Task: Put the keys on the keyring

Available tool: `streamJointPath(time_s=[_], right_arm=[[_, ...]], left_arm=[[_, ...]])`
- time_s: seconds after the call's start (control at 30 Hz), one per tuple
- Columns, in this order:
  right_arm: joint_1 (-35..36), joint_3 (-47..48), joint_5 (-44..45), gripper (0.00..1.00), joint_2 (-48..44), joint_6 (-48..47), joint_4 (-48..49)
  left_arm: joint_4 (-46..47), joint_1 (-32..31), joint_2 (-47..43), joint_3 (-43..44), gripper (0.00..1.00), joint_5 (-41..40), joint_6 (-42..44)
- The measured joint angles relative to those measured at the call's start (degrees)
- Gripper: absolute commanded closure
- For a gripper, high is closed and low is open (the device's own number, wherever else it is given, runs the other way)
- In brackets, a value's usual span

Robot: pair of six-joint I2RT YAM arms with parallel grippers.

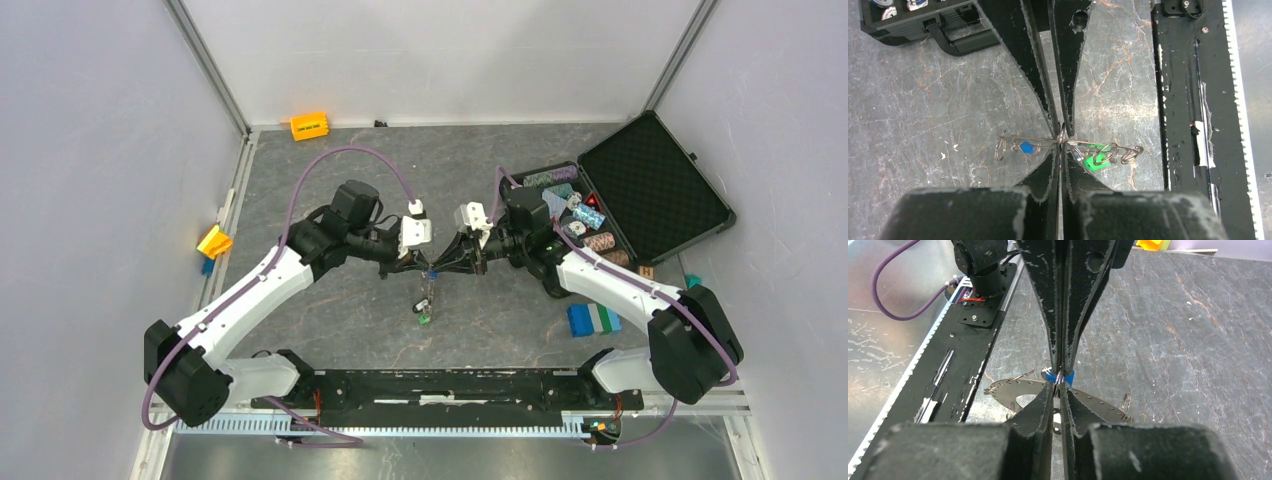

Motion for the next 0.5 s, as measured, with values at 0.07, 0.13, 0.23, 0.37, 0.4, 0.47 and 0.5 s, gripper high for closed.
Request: streamJointPath(time_s=[0.07, 0.13, 0.23, 0.37, 0.4, 0.47, 0.5], right_arm=[[0.02, 0.00, 0.42, 0.83, 0.00, -0.02, -0.61], [0.26, 0.00, 0.70, 0.79, 0.00, -0.20, -1.09], [0.37, 0.00, 1.18, 0.74, 0.00, -0.50, -1.86], [0.37, 1.01, 2.14, 0.70, 0.00, -2.25, -4.37], [0.37, 1.42, 2.27, 0.70, 0.00, -2.86, -5.11], [0.37, 2.05, 2.60, 0.70, -0.02, -3.96, -6.19], [0.37, 2.32, 2.80, 0.70, -0.04, -4.50, -6.82]], left_arm=[[0.04, -1.05, -0.02, 0.00, 0.98, -1.68, 0.00], [0.07, -2.14, -0.02, 0.00, 0.98, -3.39, 0.02], [0.07, -3.04, -0.02, 0.00, 0.98, -5.64, 0.02], [-0.42, -3.61, -0.02, 0.17, 0.98, -8.09, 0.07], [-1.16, -3.78, 0.00, 0.52, 0.98, -9.03, 0.11], [-3.39, -4.20, 0.31, 2.16, 0.98, -11.10, 0.42], [-4.63, -4.50, 0.57, 3.34, 0.98, -12.41, 0.68]])
